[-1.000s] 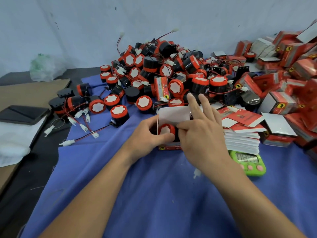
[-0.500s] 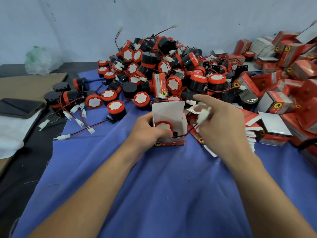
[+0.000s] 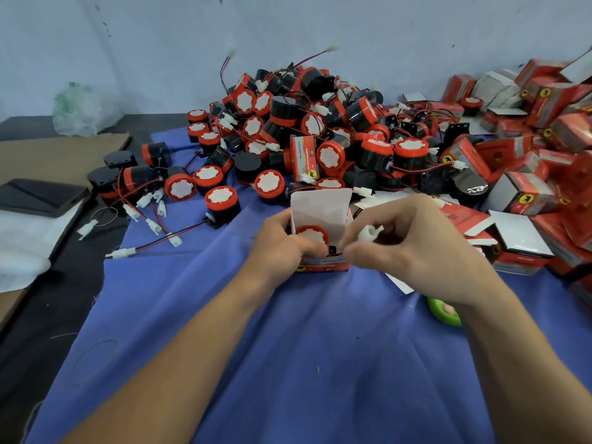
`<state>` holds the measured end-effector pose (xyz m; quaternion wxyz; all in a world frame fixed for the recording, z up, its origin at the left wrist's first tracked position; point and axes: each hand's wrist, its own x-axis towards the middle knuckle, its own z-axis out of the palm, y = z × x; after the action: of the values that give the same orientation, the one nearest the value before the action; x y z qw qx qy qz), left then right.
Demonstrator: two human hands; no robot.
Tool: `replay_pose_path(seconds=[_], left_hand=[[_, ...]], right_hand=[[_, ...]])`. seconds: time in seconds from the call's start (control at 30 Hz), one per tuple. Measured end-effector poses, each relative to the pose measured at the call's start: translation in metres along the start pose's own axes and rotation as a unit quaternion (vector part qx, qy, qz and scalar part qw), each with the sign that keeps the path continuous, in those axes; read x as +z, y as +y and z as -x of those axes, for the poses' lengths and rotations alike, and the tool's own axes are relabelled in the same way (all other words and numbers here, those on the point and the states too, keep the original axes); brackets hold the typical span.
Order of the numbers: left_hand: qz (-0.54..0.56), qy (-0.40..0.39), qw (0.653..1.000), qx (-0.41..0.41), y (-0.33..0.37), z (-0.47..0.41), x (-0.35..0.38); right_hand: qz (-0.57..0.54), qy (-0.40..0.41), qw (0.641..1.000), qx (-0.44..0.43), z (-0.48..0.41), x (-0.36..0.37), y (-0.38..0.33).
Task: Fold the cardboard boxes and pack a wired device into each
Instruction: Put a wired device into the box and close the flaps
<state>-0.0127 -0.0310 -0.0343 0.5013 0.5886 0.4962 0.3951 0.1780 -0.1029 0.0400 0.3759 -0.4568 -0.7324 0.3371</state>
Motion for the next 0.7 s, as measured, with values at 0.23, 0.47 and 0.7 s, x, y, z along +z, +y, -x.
replay_pose_path(seconds=[0.23,0.47,0.7], left_hand=[[-0.003,0.002,1.000,0.015,0.002,0.001,0.001],[0.005,-0.013,1.000,0.004,0.002,0.001,-0.001],[-0.019,-0.009,0.999,0.024,-0.001,0.002,0.001]], right_hand=[[0.097,0.060,0.993,0.026,-0.011,0.040,0.001],[0.336,0.213,0.917,0.044,-0.010,0.030,0.007],[0.422,0.060,0.904,0.031,-0.012,0.059,-0.012]])
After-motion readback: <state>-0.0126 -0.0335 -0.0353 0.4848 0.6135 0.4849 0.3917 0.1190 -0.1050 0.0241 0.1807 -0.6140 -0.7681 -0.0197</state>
